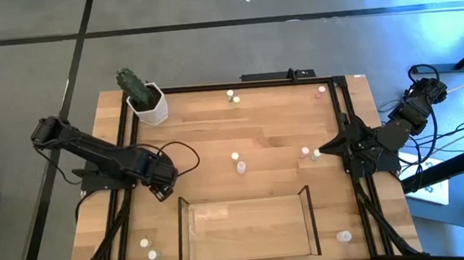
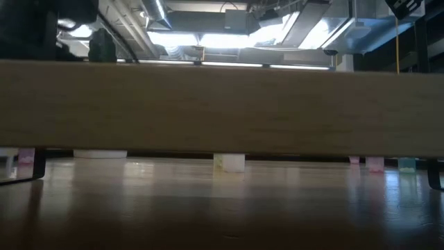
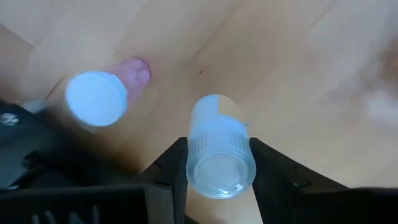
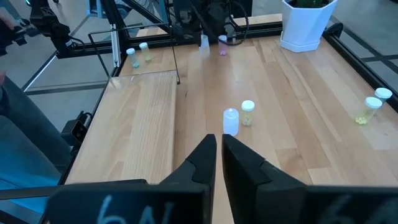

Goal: Pick and place medicine bottles onto shelf by color
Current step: Put the left white pill bottle on the shelf

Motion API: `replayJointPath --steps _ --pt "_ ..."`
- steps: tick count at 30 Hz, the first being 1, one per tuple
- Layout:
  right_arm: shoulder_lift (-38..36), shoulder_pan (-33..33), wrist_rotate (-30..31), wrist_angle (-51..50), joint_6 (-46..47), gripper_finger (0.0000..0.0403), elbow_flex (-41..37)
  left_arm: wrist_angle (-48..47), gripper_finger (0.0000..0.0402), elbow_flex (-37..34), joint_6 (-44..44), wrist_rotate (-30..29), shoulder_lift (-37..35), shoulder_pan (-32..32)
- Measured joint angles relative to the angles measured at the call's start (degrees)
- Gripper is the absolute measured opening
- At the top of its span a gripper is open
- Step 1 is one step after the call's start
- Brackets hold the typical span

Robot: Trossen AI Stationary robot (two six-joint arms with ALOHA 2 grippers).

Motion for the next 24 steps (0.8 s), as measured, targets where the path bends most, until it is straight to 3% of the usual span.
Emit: replayJointPath --steps 10,16,24 --pt "0.00 0.00 0.00 0.00 0.00 0.0030 0.00 -16.86 0.0124 12.68 0.09 -4.22 -2.64 0.00" --pt "0.01 -0.01 0.00 0.00 0.00 0.0030 0.00 -25.23 0.0124 21.74 1.54 -10.51 -2.64 0.08" --pt "0.02 -0.01 0.00 0.00 0.00 0.0030 0.00 -25.48 0.0123 32.01 10.08 -14.17 -1.88 2.51"
